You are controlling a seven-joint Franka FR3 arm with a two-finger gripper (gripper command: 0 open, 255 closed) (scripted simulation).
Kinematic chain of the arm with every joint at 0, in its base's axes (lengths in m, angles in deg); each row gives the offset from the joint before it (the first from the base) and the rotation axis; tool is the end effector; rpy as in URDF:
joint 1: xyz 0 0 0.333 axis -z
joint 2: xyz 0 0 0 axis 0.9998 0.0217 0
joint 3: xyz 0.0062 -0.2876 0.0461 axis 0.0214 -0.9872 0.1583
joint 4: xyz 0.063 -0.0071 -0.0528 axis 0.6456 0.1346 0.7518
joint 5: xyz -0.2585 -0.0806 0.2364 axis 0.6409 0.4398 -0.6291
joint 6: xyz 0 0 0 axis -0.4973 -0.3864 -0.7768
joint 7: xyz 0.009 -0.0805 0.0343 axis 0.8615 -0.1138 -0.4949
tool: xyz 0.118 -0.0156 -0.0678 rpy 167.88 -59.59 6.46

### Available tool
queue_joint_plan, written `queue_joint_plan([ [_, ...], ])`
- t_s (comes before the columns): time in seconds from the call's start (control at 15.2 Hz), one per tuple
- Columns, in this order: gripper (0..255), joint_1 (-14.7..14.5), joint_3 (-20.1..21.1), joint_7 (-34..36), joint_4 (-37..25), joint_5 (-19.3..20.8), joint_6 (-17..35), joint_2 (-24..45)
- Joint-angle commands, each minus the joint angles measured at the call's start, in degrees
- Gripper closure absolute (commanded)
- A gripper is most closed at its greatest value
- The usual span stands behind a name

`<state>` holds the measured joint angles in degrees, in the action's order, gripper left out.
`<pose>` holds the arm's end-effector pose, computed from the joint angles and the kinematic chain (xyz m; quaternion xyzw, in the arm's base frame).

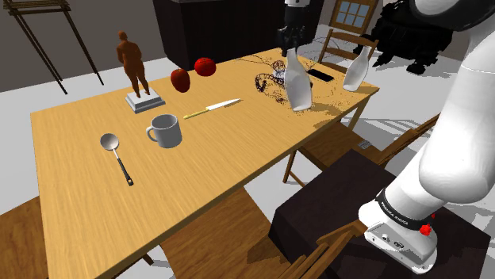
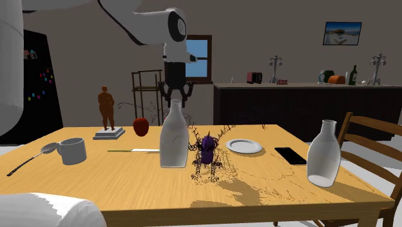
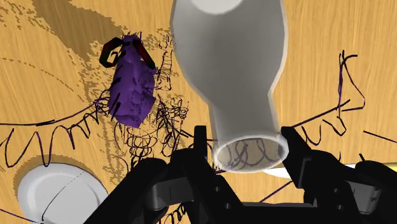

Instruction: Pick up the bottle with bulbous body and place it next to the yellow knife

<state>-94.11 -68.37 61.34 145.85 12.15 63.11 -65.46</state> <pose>0.5831 -0.1109 0.4606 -0.9988 0.0411 0.0271 0.0028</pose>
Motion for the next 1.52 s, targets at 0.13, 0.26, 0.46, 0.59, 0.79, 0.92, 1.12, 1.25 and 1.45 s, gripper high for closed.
queue_joint_plan([
  [0.13,255,-3.14,1.88,4.96,-1.11,-0.12,-0.09,0.78],
  [0.26,255,-4.51,2.74,7.26,-2.61,-0.28,-0.53,1.80],
  [0.46,255,-6.51,3.97,10.62,-5.53,-0.57,-1.42,3.76],
  [0.59,255,-7.77,4.76,12.81,-7.96,-0.79,-2.19,5.39],
  [0.79,255,-8.22,4.99,13.37,-7.02,-0.85,-0.84,5.79],
  [0.92,255,-8.29,5.02,13.32,-5.48,-0.87,0.70,5.79],
  [1.12,255,-8.38,5.08,13.24,-3.30,-0.92,2.96,5.88],
  [1.25,255,-8.47,5.06,13.16,-1.95,-1.00,4.44,6.02],
  [1.45,255,-9.06,4.46,12.90,-0.07,-1.36,6.59,6.37],
])
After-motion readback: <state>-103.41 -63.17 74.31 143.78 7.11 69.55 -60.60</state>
